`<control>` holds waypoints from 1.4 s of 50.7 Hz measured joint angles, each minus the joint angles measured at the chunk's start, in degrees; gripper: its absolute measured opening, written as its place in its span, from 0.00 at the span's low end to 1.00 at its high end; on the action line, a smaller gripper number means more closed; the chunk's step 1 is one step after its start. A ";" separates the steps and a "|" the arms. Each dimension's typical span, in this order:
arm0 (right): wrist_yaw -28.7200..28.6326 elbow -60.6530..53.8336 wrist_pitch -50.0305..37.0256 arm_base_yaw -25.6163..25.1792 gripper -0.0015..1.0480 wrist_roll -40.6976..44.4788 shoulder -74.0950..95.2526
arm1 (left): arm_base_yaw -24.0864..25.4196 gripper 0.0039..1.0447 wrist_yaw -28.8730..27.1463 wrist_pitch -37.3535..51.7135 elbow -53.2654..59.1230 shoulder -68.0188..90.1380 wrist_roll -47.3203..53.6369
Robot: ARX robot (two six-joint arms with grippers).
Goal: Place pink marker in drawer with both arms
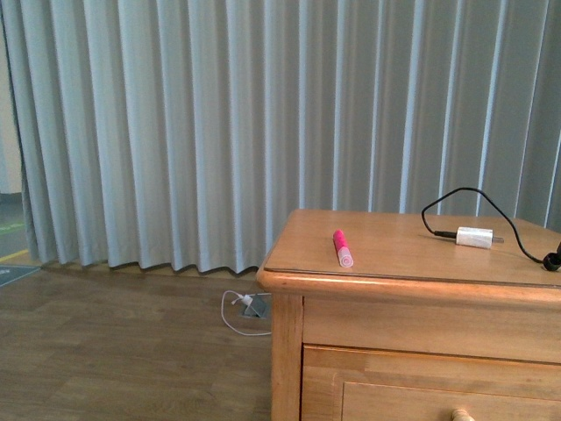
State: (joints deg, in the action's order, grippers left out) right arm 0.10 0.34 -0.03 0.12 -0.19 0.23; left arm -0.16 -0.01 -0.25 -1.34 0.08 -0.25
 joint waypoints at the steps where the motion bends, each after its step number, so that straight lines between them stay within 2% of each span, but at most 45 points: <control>1: -0.02 0.00 0.00 0.00 0.92 0.02 0.02 | 0.00 0.95 0.00 0.00 0.00 0.00 0.00; 36: -0.02 0.00 0.00 0.00 0.92 0.00 0.00 | 0.00 0.95 0.00 0.00 0.00 0.00 0.00; 41: -3.06 2.71 7.87 -0.04 0.92 0.90 4.04 | 0.00 0.95 0.00 0.00 0.00 0.00 0.00; 45: -3.21 3.85 8.74 1.18 0.92 0.68 9.97 | 0.00 0.95 0.00 0.00 0.00 0.00 0.00; 52: -2.08 6.54 0.66 4.00 0.92 -0.55 22.45 | 0.00 0.95 0.00 0.00 0.00 0.00 0.00; 63: 1.81 13.99 -22.38 8.13 0.92 -1.64 53.59 | 0.00 0.95 0.00 0.00 0.00 0.00 0.00; 71: 5.70 24.02 -33.94 10.21 0.92 -3.56 78.49 | 0.00 0.95 0.00 0.00 0.00 0.00 0.00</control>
State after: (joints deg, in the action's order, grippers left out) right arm 5.80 24.36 -33.98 10.33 -3.75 78.72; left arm -0.16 -0.01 -0.25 -1.34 0.08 -0.25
